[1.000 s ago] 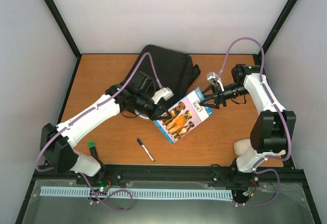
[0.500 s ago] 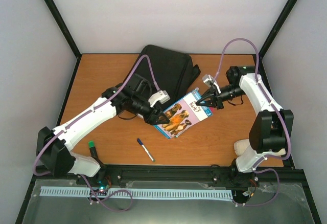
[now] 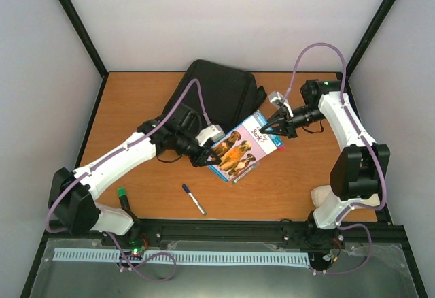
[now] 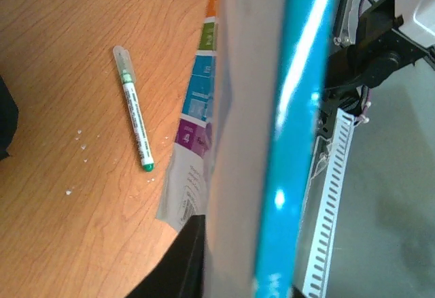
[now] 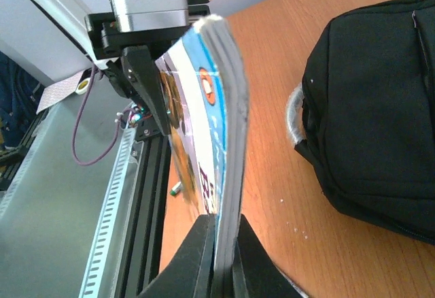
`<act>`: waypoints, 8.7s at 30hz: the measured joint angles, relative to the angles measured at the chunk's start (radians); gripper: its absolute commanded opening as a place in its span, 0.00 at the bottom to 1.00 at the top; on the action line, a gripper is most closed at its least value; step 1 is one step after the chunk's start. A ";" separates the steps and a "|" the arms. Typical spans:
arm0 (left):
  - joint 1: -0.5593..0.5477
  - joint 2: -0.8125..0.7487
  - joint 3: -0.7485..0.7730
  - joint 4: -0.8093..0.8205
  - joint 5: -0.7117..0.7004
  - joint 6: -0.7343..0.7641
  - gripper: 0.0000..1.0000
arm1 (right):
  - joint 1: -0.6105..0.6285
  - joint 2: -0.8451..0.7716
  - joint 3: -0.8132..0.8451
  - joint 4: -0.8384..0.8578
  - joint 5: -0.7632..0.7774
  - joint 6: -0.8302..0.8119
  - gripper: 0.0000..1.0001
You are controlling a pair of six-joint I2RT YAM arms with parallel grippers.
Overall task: Pack the student bag
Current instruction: Pick up the book from the center of the board, then place the book in the student bag.
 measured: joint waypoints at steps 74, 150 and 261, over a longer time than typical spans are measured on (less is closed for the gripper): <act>0.483 -0.557 -0.204 -0.248 -0.344 -0.572 0.01 | 0.719 0.417 0.344 0.780 1.272 0.699 0.06; 0.206 0.028 -0.638 1.073 0.202 -0.932 0.01 | 0.523 0.222 0.287 0.796 1.096 0.658 0.03; 0.025 0.218 -0.446 1.009 -0.599 -0.947 0.01 | 0.522 0.187 0.249 0.809 1.042 0.670 0.03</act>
